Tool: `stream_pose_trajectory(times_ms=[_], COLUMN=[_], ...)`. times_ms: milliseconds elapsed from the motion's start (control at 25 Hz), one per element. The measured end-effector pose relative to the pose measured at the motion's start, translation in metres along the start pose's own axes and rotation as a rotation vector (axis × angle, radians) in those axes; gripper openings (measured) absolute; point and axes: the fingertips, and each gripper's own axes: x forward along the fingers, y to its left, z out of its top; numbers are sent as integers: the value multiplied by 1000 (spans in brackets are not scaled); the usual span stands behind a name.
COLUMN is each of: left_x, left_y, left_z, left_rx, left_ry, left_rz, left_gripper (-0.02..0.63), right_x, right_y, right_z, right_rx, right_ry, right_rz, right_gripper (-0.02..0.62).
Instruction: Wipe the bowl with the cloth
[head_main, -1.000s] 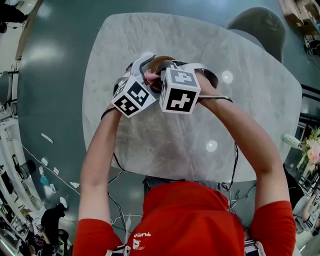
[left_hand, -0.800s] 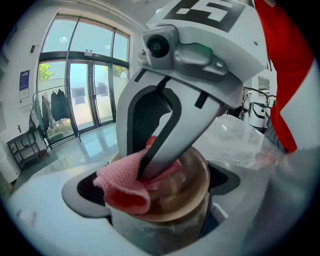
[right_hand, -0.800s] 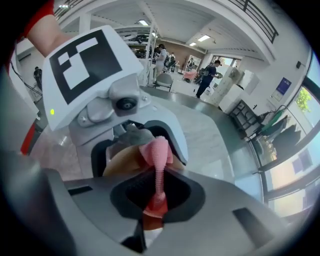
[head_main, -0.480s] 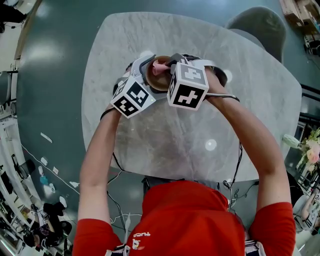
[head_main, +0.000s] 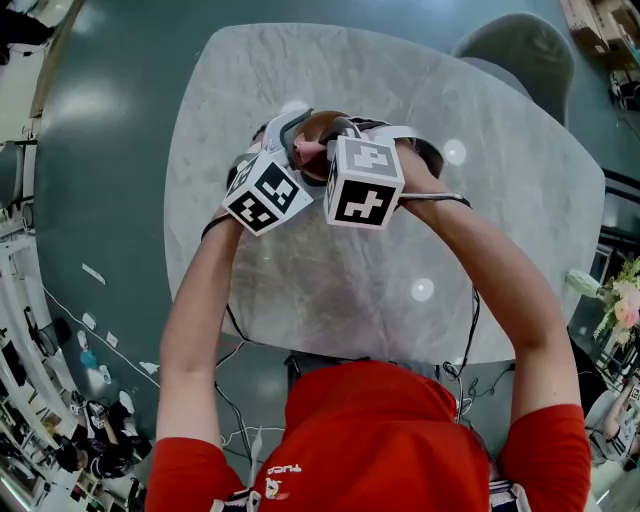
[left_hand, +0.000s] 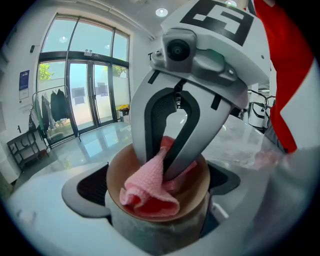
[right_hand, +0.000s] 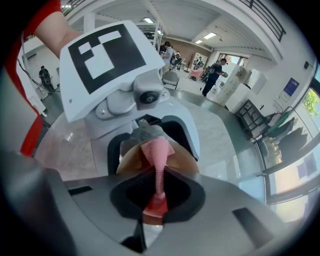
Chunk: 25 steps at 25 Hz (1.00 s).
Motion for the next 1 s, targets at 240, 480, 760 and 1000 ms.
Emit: stream_pose_trajectory(times_ms=[240,480,760,1000], left_x=[-1,0,-5,-4], left_y=[0,-2,0,-2], left_z=[-3,-3,10,19], left_rx=[1,1,-2,6], left_ry=[6,1,-57,-62], left_rz=[0,-9,8,19], left_gripper=[584,584,586,586], right_x=[-3,-14,-18,-30], right_y=[-21,-18,-13,-13], right_z=[-1,-4,-4,-7], right_rx=[74,121,149,178], right_ry=[-24,-69,-116,-160], right_rz=[-81,-98,-97,-116], right_gripper=[21,21,21,21])
